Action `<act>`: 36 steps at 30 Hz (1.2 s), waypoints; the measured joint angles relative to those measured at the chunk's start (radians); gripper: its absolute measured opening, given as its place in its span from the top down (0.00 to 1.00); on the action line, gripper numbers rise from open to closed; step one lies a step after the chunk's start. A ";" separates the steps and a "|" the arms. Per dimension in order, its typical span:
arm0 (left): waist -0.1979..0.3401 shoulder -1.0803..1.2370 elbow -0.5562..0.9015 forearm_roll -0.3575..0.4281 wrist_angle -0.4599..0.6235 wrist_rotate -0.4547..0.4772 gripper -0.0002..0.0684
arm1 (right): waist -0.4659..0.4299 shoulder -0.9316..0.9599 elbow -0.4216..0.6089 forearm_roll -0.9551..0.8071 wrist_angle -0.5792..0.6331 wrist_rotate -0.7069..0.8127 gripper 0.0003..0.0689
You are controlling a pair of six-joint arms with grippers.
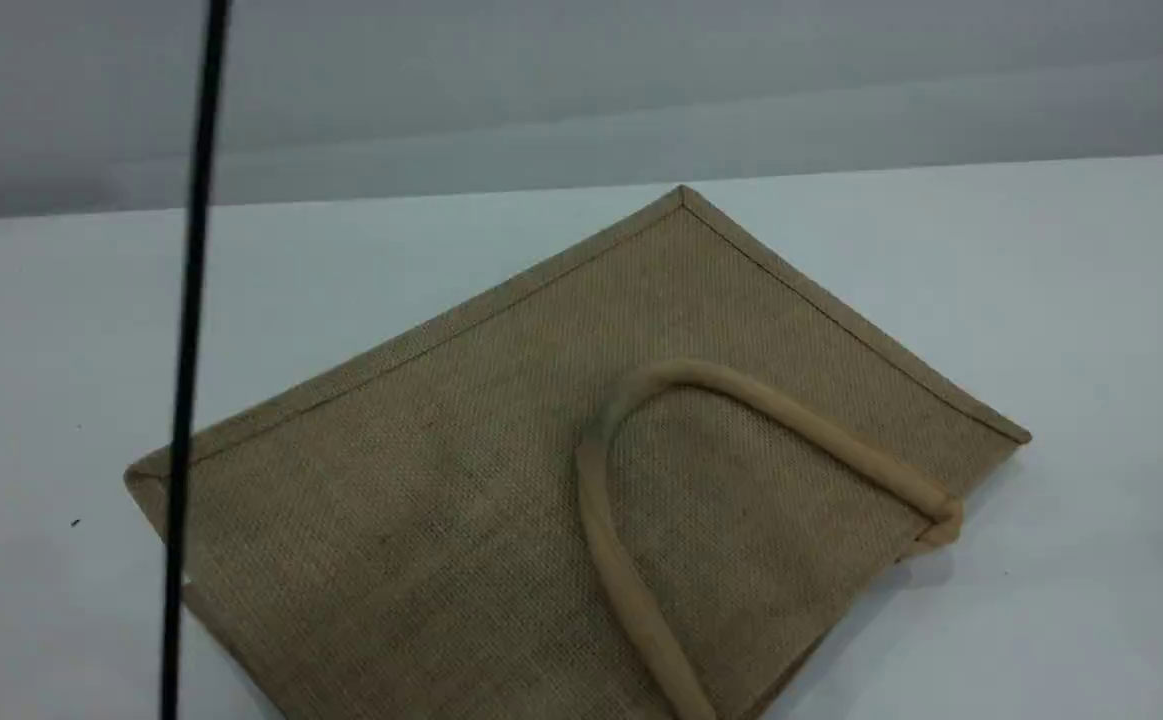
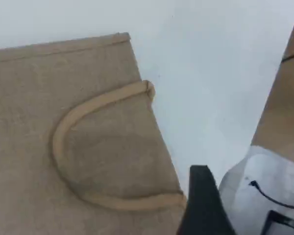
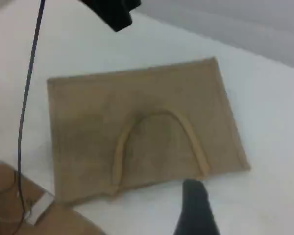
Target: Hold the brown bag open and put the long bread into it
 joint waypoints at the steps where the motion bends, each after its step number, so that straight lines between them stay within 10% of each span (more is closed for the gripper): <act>1: -0.027 -0.020 0.000 0.034 0.000 -0.031 0.38 | 0.000 -0.023 0.013 -0.008 0.000 0.000 0.38; 13: -0.328 -0.216 0.000 0.420 -0.004 -0.376 0.38 | 0.000 -0.293 0.368 -0.007 -0.123 -0.002 0.38; 24: -0.356 -0.361 0.026 0.368 -0.007 -0.400 0.38 | 0.000 -0.304 0.452 0.011 -0.160 -0.006 0.38; 36: -0.356 -0.675 0.508 0.315 -0.009 -0.435 0.39 | 0.000 -0.304 0.451 0.009 -0.157 -0.006 0.38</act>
